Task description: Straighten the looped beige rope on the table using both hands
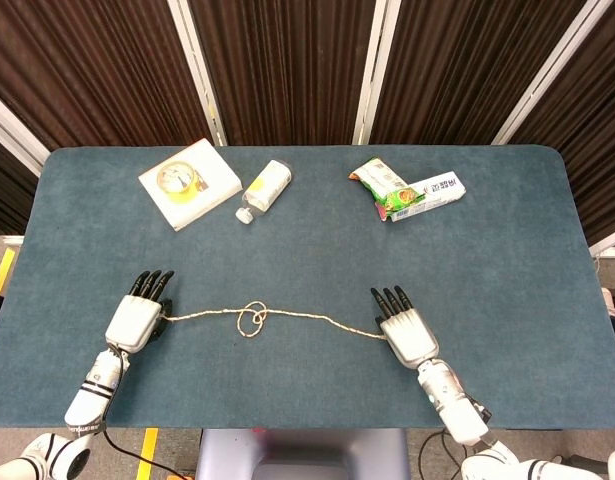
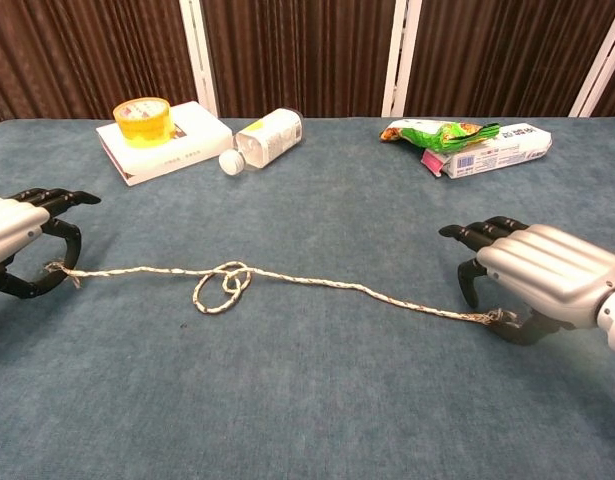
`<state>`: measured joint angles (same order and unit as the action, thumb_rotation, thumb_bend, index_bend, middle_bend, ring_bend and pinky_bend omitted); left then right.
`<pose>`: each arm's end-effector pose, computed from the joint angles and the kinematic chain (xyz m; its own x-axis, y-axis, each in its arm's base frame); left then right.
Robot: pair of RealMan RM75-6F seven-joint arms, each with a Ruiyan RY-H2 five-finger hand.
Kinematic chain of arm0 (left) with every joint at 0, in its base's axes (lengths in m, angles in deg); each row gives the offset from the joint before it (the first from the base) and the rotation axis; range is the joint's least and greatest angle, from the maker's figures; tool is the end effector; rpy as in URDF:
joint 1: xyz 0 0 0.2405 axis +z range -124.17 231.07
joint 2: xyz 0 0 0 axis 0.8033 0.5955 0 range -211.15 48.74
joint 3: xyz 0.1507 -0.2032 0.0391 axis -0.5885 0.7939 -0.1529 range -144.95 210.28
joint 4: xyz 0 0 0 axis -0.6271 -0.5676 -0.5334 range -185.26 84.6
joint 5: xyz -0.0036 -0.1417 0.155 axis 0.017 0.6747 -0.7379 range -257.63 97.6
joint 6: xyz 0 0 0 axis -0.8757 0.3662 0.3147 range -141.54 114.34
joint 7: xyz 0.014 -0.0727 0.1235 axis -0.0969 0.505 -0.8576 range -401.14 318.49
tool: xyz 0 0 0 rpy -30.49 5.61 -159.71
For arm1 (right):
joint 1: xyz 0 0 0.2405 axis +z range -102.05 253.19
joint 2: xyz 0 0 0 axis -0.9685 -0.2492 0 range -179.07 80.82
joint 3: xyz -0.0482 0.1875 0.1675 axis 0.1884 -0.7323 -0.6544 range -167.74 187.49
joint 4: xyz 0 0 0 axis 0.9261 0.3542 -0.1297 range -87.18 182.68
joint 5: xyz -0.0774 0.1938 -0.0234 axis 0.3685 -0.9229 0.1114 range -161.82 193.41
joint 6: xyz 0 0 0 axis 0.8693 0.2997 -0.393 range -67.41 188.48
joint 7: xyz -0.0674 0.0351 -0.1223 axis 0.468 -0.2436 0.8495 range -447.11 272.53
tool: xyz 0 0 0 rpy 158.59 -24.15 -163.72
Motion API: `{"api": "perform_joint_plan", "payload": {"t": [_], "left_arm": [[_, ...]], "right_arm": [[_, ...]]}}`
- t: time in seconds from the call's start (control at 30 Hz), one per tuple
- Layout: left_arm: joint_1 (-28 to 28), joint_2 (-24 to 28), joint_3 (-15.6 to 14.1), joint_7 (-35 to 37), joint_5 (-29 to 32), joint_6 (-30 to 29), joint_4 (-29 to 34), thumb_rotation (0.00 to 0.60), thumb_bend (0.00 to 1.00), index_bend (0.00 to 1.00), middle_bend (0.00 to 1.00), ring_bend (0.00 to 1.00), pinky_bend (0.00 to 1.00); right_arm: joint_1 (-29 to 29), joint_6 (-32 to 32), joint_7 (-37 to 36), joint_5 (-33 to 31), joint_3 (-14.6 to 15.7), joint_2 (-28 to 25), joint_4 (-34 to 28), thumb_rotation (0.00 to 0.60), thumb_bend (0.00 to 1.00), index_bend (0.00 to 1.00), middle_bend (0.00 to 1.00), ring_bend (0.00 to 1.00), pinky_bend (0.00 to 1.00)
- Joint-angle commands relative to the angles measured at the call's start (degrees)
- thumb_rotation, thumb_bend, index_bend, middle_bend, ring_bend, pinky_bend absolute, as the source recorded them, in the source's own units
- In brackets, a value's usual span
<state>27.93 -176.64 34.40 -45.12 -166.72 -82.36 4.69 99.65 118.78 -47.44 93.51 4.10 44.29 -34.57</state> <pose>-0.2926 0.2952 -0.0039 0.5961 0.0948 0.7973 0.7780 -0.3136 -0.5444 -0.2171 -0.2582 -0.0444 0.7254 -0.1914 0.6612 -0.6712 -0.4094 0.6179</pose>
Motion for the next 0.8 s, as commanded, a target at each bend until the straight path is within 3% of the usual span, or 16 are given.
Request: {"api": "perform_joint_plan", "payload": {"t": [0.03,0.57,0.8], "left_arm": [[0.0,0.0,0.0,0.0,0.0,0.1,0.0,0.600,0.45,0.62,0.04,0.00,0.09],[-0.2,0.1,-0.1,0.4,0.4,0.4,-0.4,0.600,0.45,0.62,0.04,0.00,0.09],[-0.2,0.6,-0.1,0.6,0.5,0.5,-0.2,0.600,0.46,0.62,0.04,0.00,0.09]], "right_arm": [[0.5,-0.4,1.0,-1.5,0.2,0.2,0.3,0.600,0.42,0.59,0.00,0.00,0.00],[1.7,0.9,1.4,-3.6,1.5,0.4,1.1,0.600,0.43,0.71,0.04,0.00,0.00],[2.2,2.4,2.0,-3.3,1.7,0.6,2.9,0.600,0.63,0.77,0.07,0.00,0.00]]}}
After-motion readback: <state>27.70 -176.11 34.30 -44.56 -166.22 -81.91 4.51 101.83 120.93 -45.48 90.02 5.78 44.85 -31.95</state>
